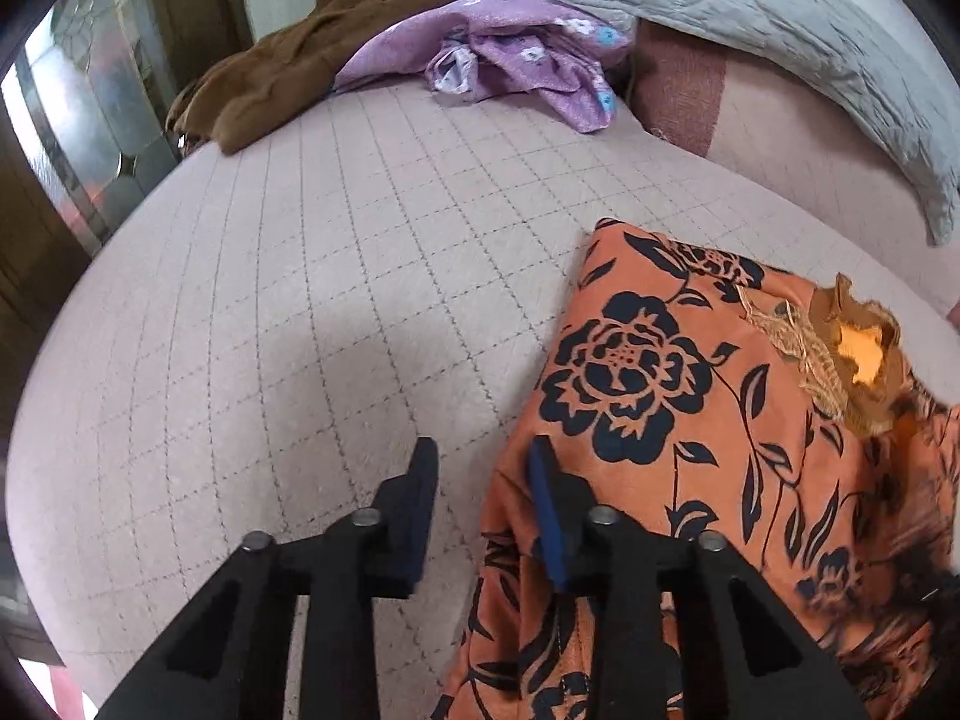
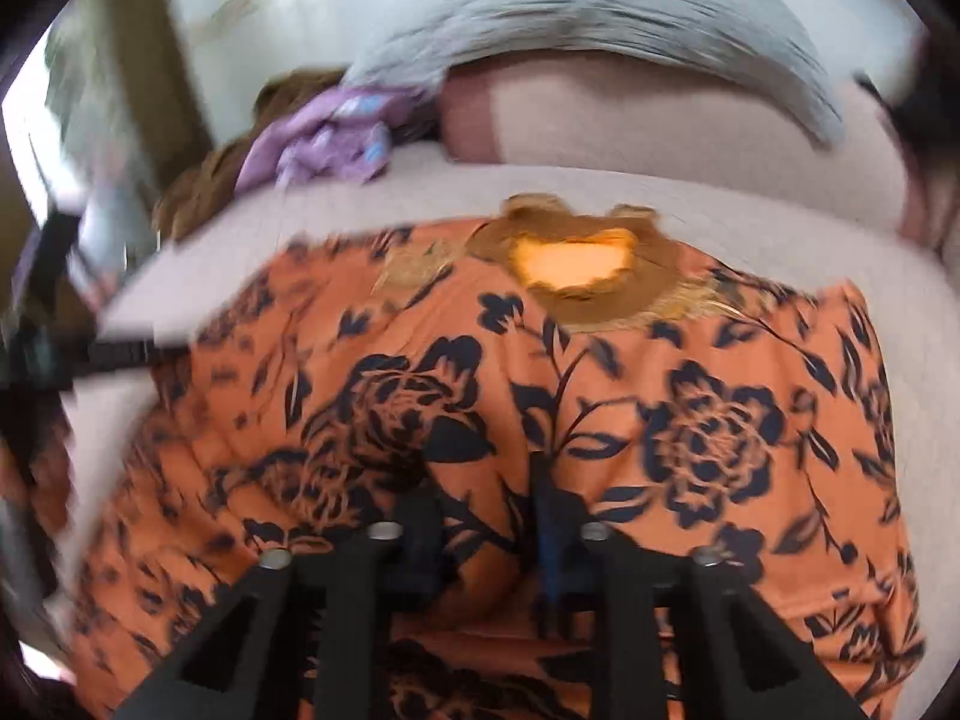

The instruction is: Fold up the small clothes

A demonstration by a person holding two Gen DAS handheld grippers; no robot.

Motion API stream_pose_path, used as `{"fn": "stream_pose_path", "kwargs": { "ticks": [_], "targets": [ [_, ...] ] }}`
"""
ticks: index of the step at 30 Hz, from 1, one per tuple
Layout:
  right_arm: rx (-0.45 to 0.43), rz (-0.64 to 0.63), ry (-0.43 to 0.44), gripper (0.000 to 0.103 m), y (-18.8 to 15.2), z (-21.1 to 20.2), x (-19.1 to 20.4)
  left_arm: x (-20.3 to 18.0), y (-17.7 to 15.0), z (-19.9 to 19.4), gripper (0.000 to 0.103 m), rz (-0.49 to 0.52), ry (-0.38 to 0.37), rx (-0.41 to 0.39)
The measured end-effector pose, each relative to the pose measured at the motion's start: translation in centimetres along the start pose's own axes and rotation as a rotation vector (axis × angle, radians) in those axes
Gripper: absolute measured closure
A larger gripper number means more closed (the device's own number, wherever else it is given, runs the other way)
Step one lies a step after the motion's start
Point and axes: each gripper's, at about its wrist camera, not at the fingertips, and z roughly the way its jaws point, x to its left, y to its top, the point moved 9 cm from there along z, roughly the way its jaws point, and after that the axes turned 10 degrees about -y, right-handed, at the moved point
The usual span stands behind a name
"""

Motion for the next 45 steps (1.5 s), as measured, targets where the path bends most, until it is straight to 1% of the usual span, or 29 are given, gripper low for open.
{"fn": "stream_pose_path", "kwargs": {
  "ticks": [2,4,7,10,12,13,14,18,20,22,24,25,26,27,28,30,31,33,34,36,37,38,39,40,41,42,43,44,45],
  "targets": [
    [0.013,0.118,0.033,0.082,0.5,-1.1,-2.4,-0.3,-0.1,0.0,0.073,0.03,0.024,-0.003],
    [0.069,0.225,0.071,0.082,0.3,-1.5,-4.6,-0.4,0.0,0.1,0.073,0.041,0.033,-0.003],
    [0.154,0.361,0.079,0.08,-1.4,-1.7,-8.9,-0.3,-0.1,0.0,0.072,0.04,0.029,-0.003],
    [0.221,0.544,0.152,0.076,-3.0,-2.1,-12.5,-0.1,0.2,-0.1,0.072,0.053,0.043,-0.005],
    [0.19,0.602,0.168,0.055,-2.6,-2.5,-13.7,-0.2,0.1,-0.2,0.072,0.059,0.055,-0.006],
    [0.15,0.615,0.178,0.027,-1.8,-2.6,-13.7,-0.3,0.2,-0.2,0.073,0.063,0.063,-0.007],
    [0.106,0.618,0.189,0.018,-0.8,-2.9,-13.6,-0.4,0.1,-0.3,0.073,0.069,0.071,-0.01],
    [0.018,0.515,0.214,0.018,2.6,-2.3,-11.4,-0.4,0.0,-0.4,0.072,0.079,0.083,-0.016],
    [0.048,0.439,0.158,0.02,2.7,-0.6,-10.7,-0.4,0.0,-0.4,0.072,0.078,0.081,-0.018],
    [0.087,0.428,0.116,0.021,2.1,1.2,-10.4,-0.3,0.0,-0.4,0.072,0.077,0.081,-0.018],
    [0.131,0.4,0.138,0.038,1.3,2.7,-9.6,-0.3,0.0,-0.4,0.072,0.075,0.078,-0.018],
    [0.122,0.367,0.125,0.061,1.3,2.8,-9.3,-0.3,-0.1,-0.5,0.072,0.074,0.075,-0.019],
    [0.11,0.318,0.094,0.086,1.3,2.6,-9.0,-0.2,-0.1,-0.6,0.072,0.07,0.073,-0.02],
    [0.098,0.3,0.073,0.09,1.5,2.0,-8.7,-0.1,-0.1,-0.7,0.072,0.066,0.07,-0.022],
    [0.076,0.306,0.081,0.096,1.8,1.1,-8.6,0.0,-0.1,-0.9,0.072,0.063,0.068,-0.023],
    [-0.05,0.321,0.127,0.097,3.8,-2.4,-8.6,0.4,-0.1,-1.2,0.072,0.061,0.076,-0.029],
    [-0.116,0.307,0.119,0.1,4.8,-4.1,-8.7,0.7,-0.1,-1.2,0.072,0.061,0.084,-0.03],
    [-0.224,0.282,0.06,0.1,6.2,-7.1,-9.9,1.4,-0.2,-1.1,0.073,0.057,0.113,-0.025],
    [-0.229,0.282,0.048,0.1,6.3,-7.3,-10.5,1.9,-0.4,-0.8,0.073,0.046,0.125,-0.009],
    [-0.191,0.308,0.013,0.1,5.8,-6.6,-12.3,2.5,-0.6,-0.5,0.073,0.02,0.123,0.004],
    [-0.175,0.335,0.012,0.1,5.5,-6.4,-13.5,2.9,-0.4,-0.7,0.074,0.004,0.122,-0.011],
    [-0.145,0.381,0.041,0.097,5.2,-5.7,-14.2,2.9,-0.2,-1.1,0.074,0.0,0.122,-0.032],
    [-0.112,0.412,0.062,0.095,5.0,-5.1,-14.5,2.9,0.2,-1.7,0.074,-0.003,0.121,-0.059],
    [-0.052,0.447,0.091,0.095,4.6,-4.2,-14.7,2.7,0.9,-2.6,0.074,-0.01,0.107,-0.108],
    [-0.008,0.465,0.114,0.094,4.5,-3.3,-14.6,2.3,1.3,-3.3,0.074,-0.017,0.084,-0.144],
    [0.023,0.473,0.123,0.093,4.3,-2.5,-14.4,1.5,1.8,-4.1,0.074,-0.018,0.037,-0.188],
    [0.03,0.475,0.125,0.081,4.0,-2.5,-14.3,0.9,1.9,-4.5,0.073,-0.008,0.009,-0.204],
    [0.034,0.479,0.137,0.063,4.1,-2.3,-14.2,-0.3,2.0,-4.8,0.071,0.021,-0.035,-0.217],
    [0.035,0.489,0.162,0.05,4.1,-2.0,-14.0,-1.8,1.9,-5.0,0.065,0.065,-0.078,-0.219]
  ]
}}
